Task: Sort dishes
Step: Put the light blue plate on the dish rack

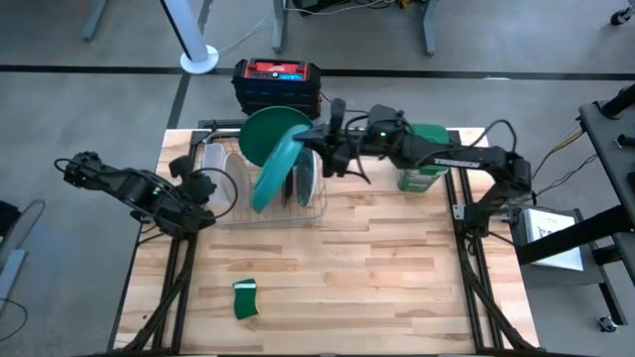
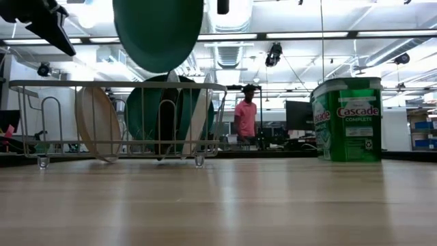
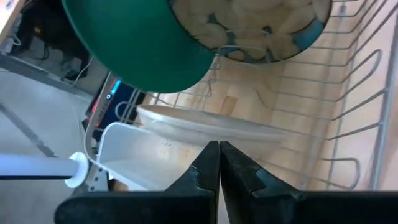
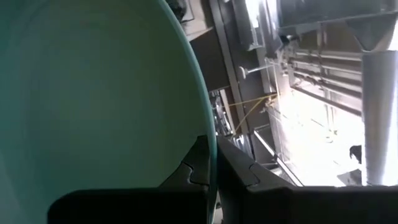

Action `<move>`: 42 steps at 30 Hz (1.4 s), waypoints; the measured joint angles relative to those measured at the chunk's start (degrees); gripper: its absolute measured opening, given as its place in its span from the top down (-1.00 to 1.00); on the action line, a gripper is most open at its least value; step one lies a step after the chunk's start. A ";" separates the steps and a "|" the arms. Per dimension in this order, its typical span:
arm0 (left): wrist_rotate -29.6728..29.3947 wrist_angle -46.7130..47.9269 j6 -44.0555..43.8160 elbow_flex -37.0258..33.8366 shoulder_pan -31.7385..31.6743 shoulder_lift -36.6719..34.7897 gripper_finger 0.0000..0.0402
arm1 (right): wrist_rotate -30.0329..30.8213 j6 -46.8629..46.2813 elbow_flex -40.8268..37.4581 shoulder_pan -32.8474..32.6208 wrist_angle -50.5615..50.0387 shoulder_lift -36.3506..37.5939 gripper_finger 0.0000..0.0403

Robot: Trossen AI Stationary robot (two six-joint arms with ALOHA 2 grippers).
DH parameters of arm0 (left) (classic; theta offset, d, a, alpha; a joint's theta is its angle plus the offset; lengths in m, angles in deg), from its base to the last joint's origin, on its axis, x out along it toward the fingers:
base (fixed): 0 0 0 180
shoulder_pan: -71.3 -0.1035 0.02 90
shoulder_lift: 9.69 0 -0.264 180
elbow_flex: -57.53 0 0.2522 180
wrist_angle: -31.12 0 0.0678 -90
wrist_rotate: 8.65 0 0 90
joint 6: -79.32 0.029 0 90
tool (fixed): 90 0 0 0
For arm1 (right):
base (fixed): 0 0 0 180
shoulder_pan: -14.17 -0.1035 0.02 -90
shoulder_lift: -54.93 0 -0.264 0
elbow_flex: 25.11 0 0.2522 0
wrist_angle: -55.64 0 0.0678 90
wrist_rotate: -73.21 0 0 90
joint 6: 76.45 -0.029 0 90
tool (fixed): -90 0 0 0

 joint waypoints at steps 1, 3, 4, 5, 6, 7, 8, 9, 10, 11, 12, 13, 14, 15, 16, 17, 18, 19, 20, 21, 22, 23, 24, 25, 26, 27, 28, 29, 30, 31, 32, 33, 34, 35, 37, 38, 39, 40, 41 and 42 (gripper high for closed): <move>-0.17 0.37 -0.15 0.00 0.01 -0.30 1.00 | -0.73 0.38 0.55 0.22 0.14 -0.79 1.00; -0.27 0.75 -0.34 -0.09 -0.01 -0.83 1.00 | -2.93 0.63 1.45 0.73 0.52 -2.21 1.00; -0.27 0.89 -0.50 -0.09 -0.01 -1.05 1.00 | -3.92 0.60 1.78 0.89 0.90 -2.88 1.00; -0.29 0.95 -0.57 -0.09 -0.01 -1.25 1.00 | -4.62 0.60 1.98 1.00 1.44 -3.44 1.00; -0.29 0.96 -0.65 -0.11 -0.01 -1.50 1.00 | -5.47 0.76 2.17 1.07 2.01 -4.05 1.00; -0.29 0.97 -0.72 -0.11 0.00 -1.75 1.00 | -6.34 0.85 2.30 1.09 2.58 -4.38 1.00; -0.29 1.01 -0.74 -0.11 -0.01 -2.06 1.00 | -7.19 0.85 2.33 1.12 3.05 -4.77 1.00; -0.29 1.05 -0.74 -0.11 -0.01 -2.30 1.00 | -8.00 0.86 2.48 1.13 3.60 -5.08 1.00; -0.29 1.05 -0.76 -0.11 -0.01 -2.55 1.00 | -8.87 1.08 2.56 1.14 3.71 -5.20 1.00; -0.29 1.05 -0.76 -0.13 -0.01 -2.75 1.00 | -9.95 1.58 2.67 1.19 3.72 -5.51 1.00; -0.29 1.04 -0.78 -0.13 -0.01 -3.01 1.00 | -10.86 2.22 2.92 1.24 3.72 -5.70 1.00; -0.29 1.03 -0.76 -0.13 -0.01 -3.22 1.00 | -11.59 2.53 2.97 1.29 3.70 -5.87 1.00; -0.29 1.03 -0.79 -0.15 -0.01 -3.36 1.00 | -11.80 2.71 3.11 1.30 3.70 -6.02 1.00; -0.30 1.02 -0.85 -0.17 -0.01 -3.59 1.00 | -12.09 2.76 3.21 1.33 3.79 -6.22 1.00; -0.29 1.02 -0.90 -0.22 -0.01 -3.75 1.00 | -12.92 2.82 3.25 1.36 3.99 -6.44 1.00; -0.29 1.01 -0.94 -0.24 -0.01 -3.91 1.00 | -13.70 2.81 3.26 1.61 4.41 -6.57 1.00; -0.32 1.01 -0.95 -0.24 -0.01 -4.05 1.00 | -14.47 2.85 3.26 1.79 4.67 -6.76 1.00; -0.31 1.01 -0.98 -0.26 -0.01 -4.11 1.00 | -15.01 2.87 3.26 2.01 5.00 -6.95 1.00; -0.32 0.97 -0.97 -0.26 -0.01 -4.23 1.00 | -15.78 2.91 3.26 2.30 5.07 -7.11 1.00; -0.30 0.95 -0.98 -0.26 0.00 -4.28 1.00 | -16.63 2.95 3.26 2.66 5.07 -7.32 1.00; -0.31 0.92 -1.01 -0.26 0.00 -4.32 1.00 | -17.68 2.98 3.26 3.04 5.04 -7.52 1.00; -0.31 0.90 -1.11 -0.26 -0.01 -4.34 1.00 | -18.91 2.98 3.26 3.44 5.01 -7.73 1.00; -0.32 0.89 -1.24 -0.26 -0.01 -4.39 1.00 | -20.18 3.02 3.26 3.77 5.00 -7.93 1.00; -0.32 0.89 -1.40 -0.26 -0.01 -4.42 1.00 | -21.60 3.28 3.26 4.07 4.99 -8.16 1.00; -0.32 0.87 -1.42 -0.26 -0.01 -4.44 1.00 | -23.40 3.86 3.26 4.31 5.03 -8.35 1.00; -0.32 0.83 -1.43 -0.26 -0.01 -4.44 1.00 | -25.48 4.87 3.26 4.54 4.99 -8.42 1.00; -0.32 0.73 -1.43 -0.26 -0.01 -4.44 1.00 | -27.65 6.48 3.26 4.70 4.87 -8.42 1.00; -0.33 0.62 -1.43 -0.26 -0.01 -4.44 1.00 | -29.31 7.84 3.26 4.83 4.84 -8.45 1.00; -0.34 0.60 -1.43 -0.26 -0.01 -4.44 1.00 | -29.96 9.14 3.26 4.83 5.04 -8.62 1.00; -0.34 0.52 -1.43 -0.26 -0.01 -4.44 1.00 | -29.97 10.13 3.28 4.81 5.25 -8.73 1.00; -0.35 0.42 -1.43 -0.28 -0.01 -4.44 1.00 | -29.80 11.01 3.28 4.82 5.22 -8.81 1.00; -0.36 0.26 -1.43 -0.32 -0.01 -4.42 1.00 | -29.64 11.71 3.28 4.88 5.02 -8.88 1.00; -0.40 0.02 -1.43 -0.42 -0.01 -4.44 1.00 | -29.67 12.43 3.28 4.88 4.66 -9.10 1.00; -0.44 -0.08 -1.43 -0.63 -0.01 -4.50 1.00 | -29.68 12.92 3.28 4.94 5.18 -9.40 1.00; -0.45 -0.19 -1.43 -1.02 -0.01 -4.59 1.00 | -29.38 13.10 3.28 4.96 6.24 -9.60 1.00; -0.47 -0.27 -1.43 -1.23 -0.01 -4.59 1.00 | -29.17 13.16 3.28 4.89 6.64 -9.72 1.00; -0.49 -0.26 -1.43 -1.37 -0.01 -4.59 1.00 | -28.78 13.11 3.28 4.63 8.01 -10.20 1.00; -0.49 -0.27 -1.43 -1.45 -0.01 -4.58 1.00 | -28.07 13.06 3.28 4.46 9.33 -10.49 1.00; -0.49 -0.37 -1.43 -1.46 -0.01 -4.50 1.00 | -27.39 13.31 3.28 4.45 9.68 -10.64 1.00; -0.49 -0.48 -1.43 -1.46 -0.01 -4.45 1.00 | -26.86 13.38 3.28 4.42 9.58 -10.78 1.00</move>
